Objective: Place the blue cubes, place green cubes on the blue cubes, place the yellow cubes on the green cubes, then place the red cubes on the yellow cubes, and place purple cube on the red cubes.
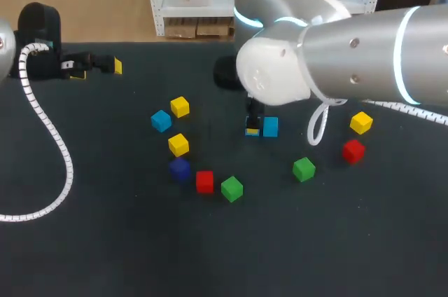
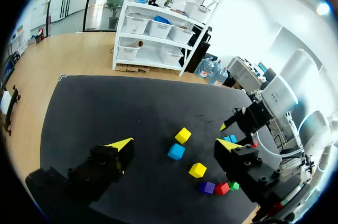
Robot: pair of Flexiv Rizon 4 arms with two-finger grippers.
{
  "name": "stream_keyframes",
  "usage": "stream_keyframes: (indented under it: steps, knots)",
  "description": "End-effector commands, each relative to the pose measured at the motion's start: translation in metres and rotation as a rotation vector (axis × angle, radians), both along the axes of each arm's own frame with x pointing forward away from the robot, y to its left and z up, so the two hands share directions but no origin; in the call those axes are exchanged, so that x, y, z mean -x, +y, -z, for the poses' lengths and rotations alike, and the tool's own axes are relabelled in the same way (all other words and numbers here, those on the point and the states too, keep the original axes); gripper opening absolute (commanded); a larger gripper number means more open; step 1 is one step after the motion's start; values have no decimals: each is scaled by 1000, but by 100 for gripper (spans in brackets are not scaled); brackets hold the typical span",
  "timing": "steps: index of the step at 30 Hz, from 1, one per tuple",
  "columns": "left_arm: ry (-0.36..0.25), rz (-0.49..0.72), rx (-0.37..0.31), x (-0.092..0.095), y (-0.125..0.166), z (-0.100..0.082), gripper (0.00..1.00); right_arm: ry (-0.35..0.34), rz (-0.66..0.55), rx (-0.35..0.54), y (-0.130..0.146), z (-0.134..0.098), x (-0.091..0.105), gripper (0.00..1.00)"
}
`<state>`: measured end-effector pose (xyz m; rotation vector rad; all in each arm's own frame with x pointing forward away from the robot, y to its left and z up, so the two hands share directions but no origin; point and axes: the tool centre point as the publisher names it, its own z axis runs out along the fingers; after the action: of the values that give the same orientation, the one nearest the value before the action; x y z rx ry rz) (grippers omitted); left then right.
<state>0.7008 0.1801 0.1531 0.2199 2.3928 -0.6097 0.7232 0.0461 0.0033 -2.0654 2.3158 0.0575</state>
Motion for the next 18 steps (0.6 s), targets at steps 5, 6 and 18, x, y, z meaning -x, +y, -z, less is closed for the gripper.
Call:
stream_keyframes:
  steps: [5,6,18]
  knots:
    - [-8,9,13,1,3,2,100,-26,34,-58,-38,-36,-11,100]
    - [-8,9,13,1,3,2,100,-27,38,-59,-41,-37,-12,100]
    - [-8,9,13,1,3,2,100,-27,162,-155,-71,-41,4,100]
